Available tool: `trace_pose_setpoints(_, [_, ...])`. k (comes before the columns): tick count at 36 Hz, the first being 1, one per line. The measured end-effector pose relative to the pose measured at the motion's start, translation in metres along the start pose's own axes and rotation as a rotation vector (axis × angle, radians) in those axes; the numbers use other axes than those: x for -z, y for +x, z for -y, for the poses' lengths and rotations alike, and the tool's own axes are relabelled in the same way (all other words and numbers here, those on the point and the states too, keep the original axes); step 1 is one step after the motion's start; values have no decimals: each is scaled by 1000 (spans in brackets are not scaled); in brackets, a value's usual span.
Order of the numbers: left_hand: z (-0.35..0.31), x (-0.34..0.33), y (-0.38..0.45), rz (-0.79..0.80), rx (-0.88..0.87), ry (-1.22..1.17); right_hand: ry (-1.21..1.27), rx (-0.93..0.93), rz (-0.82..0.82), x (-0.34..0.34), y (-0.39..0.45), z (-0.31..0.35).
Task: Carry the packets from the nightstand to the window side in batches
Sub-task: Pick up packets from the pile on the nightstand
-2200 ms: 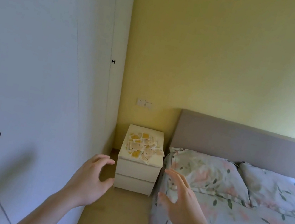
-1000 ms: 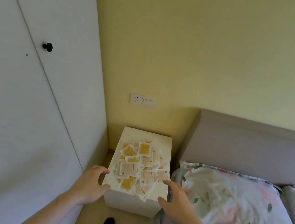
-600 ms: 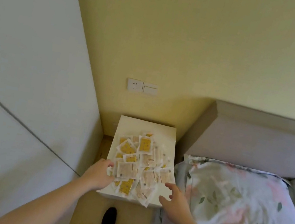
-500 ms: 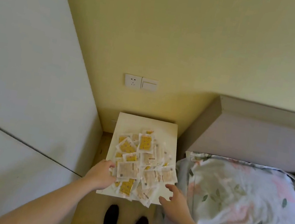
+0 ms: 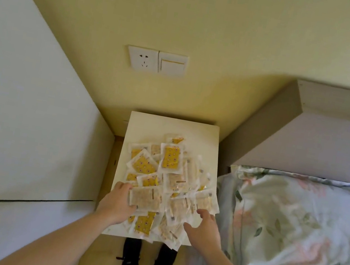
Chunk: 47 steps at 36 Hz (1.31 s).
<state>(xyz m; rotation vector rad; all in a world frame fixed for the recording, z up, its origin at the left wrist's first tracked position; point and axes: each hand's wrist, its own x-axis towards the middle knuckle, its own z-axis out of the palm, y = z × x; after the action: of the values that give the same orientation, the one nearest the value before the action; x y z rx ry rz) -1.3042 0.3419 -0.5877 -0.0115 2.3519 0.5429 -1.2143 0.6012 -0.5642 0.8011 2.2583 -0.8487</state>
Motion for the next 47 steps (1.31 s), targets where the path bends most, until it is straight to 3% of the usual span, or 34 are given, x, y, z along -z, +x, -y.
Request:
trace_pose_setpoints(23, [19,-50,45,-191,-51,5,-55,-80,-132,-55,70,-2])
trace_pose_setpoints(37, [13,-53,45,-167,-82,40,34,-141,-209,-62,79,-5])
trace_pose_setpoints(47, [4,-59,49,-89,-32,106,59,-177,-133,-58,89,-8])
